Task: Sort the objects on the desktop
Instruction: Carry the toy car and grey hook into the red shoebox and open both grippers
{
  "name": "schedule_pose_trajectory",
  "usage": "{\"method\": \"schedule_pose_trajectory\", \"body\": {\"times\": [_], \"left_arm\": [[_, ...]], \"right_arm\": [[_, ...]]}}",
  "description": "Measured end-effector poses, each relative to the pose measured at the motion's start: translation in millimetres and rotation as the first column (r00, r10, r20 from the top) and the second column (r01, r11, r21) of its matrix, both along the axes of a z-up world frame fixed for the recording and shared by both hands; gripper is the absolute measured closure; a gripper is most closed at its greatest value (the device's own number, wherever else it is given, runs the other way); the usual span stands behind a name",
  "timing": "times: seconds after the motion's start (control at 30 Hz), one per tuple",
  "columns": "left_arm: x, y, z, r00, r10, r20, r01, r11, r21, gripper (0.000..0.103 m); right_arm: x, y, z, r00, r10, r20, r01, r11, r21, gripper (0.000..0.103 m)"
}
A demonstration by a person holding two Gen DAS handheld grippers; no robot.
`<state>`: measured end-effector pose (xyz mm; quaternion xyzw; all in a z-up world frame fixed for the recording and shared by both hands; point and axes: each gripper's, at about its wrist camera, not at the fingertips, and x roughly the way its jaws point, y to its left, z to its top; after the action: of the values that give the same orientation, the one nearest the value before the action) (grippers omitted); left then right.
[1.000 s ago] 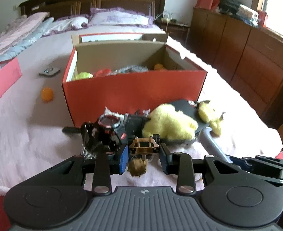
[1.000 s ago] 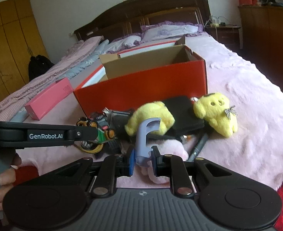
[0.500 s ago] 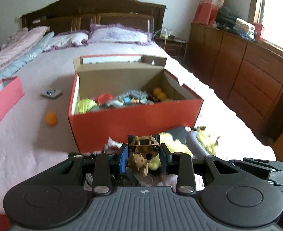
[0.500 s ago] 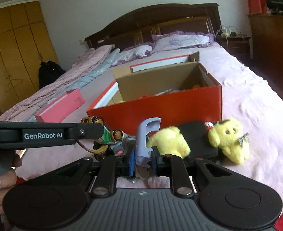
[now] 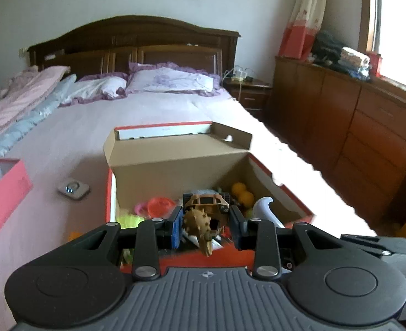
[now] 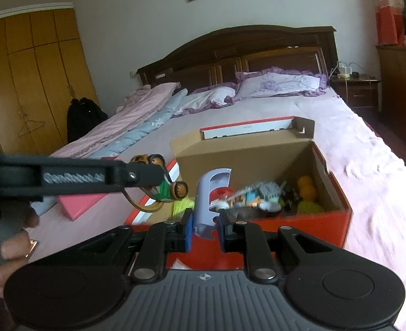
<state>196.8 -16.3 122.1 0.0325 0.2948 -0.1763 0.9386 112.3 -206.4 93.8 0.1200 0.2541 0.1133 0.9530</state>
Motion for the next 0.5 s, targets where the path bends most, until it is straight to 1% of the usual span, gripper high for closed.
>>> {"method": "schedule_pose_trajectory", "body": {"times": [0.07, 0.13, 0.2, 0.23, 0.27, 0.3, 0.33, 0.43, 0.5], "left_arm": [[19, -5, -4, 1.0, 0.01, -0.009, -0.01, 1.0, 0.024, 0.066], [33, -7, -7, 1.0, 0.023, -0.012, -0.023, 0.999, 0.028, 0.06], [39, -7, -7, 0.999, 0.034, -0.013, -0.034, 0.999, 0.029, 0.046], [40, -6, -7, 0.999, 0.043, -0.01, -0.043, 0.999, 0.031, 0.044], [39, -4, -8, 0.999, 0.053, -0.007, -0.052, 0.998, 0.028, 0.037], [38, -2, -9, 0.998, 0.06, -0.007, -0.06, 0.998, 0.024, 0.029], [36, 0, -11, 0.998, 0.063, -0.012, -0.062, 0.998, 0.021, 0.025], [29, 7, -19, 0.997, 0.07, -0.029, -0.069, 0.998, 0.012, 0.023], [20, 10, -28, 0.996, 0.073, -0.051, -0.073, 0.997, 0.019, 0.018]], "right_arm": [[25, 1, 1, 1.0, -0.011, -0.016, 0.011, 1.0, 0.004, 0.084], [45, 0, 1, 0.999, -0.036, -0.026, 0.036, 0.999, 0.002, 0.08], [59, 0, 0, 0.998, -0.061, -0.028, 0.061, 0.998, -0.003, 0.067], [62, 0, -1, 0.997, -0.072, -0.021, 0.072, 0.997, -0.006, 0.066], [65, -1, -1, 0.997, -0.08, -0.019, 0.08, 0.997, -0.006, 0.066], [65, -2, -1, 0.997, -0.081, -0.018, 0.081, 0.997, -0.005, 0.066], [64, -2, -1, 0.996, -0.082, -0.017, 0.082, 0.997, -0.003, 0.066], [56, -5, -11, 0.996, -0.082, -0.025, 0.081, 0.997, -0.011, 0.065], [44, -7, -19, 0.996, -0.081, -0.037, 0.081, 0.996, -0.024, 0.065]]}}
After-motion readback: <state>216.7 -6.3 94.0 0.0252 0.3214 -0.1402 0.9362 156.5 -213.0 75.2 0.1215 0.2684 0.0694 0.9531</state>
